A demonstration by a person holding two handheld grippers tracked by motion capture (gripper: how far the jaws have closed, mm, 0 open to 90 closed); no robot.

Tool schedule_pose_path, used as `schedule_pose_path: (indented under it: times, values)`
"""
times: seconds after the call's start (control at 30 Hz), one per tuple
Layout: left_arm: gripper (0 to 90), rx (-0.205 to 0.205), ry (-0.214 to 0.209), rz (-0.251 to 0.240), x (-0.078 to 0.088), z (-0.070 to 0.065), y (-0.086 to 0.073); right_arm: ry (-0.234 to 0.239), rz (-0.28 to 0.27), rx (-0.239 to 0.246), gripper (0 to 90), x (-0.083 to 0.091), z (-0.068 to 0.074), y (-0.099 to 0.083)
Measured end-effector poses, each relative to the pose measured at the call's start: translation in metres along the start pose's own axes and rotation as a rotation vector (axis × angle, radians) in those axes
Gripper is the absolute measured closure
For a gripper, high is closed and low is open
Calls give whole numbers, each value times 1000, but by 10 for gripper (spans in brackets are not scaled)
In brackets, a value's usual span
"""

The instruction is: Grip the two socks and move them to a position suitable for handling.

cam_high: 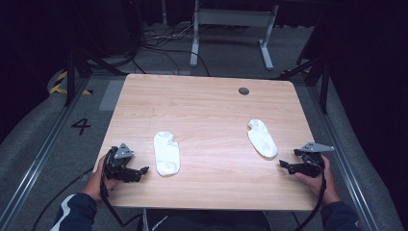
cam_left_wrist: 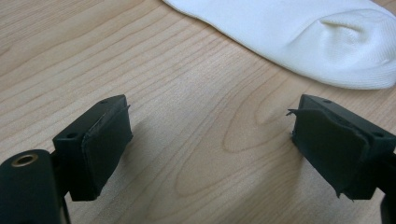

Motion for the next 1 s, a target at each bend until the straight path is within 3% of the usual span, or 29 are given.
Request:
schedule_pose_path:
  times: [0.03, 0.17, 0.23, 0.63, 0.7, 0.73, 0.83, 1.0]
  values:
    - [115, 12, 2, 4, 0, -1, 0, 0, 0, 0, 153, 0, 0, 0]
    - [115, 1, 14, 4, 1, 0, 0, 0, 0, 1, 154, 0, 0, 0]
    - [116, 21, 10, 6, 1, -2, -1, 0, -1, 0, 155, 0, 0, 0]
    - [165, 3, 1, 21, 2, 0, 2, 0, -1, 0, 155, 0, 0, 0]
    - [202, -18, 15, 7, 5, 1, 3, 0, -1, -1, 155, 0, 0, 0]
    - [209, -4, -6, -1, 6, 1, 4, 0, -1, -1, 155, 0, 0, 0]
    - [220, -11, -11, -21, 9, 0, 8, 0, -1, 0, 155, 0, 0, 0]
    - [257, -46, -40, -66, 14, -10, 23, 0, -1, 0, 155, 0, 0, 0]
Point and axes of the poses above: each handheld gripper's, and its own axes: x roughly backward along the jaws, y roughly out of its top, z roughly to its left, the point moved 3 cm from there along -x, roughly forward along the jaws, and after that the axes turned 12 degrees about y, right-handed, at the moved point
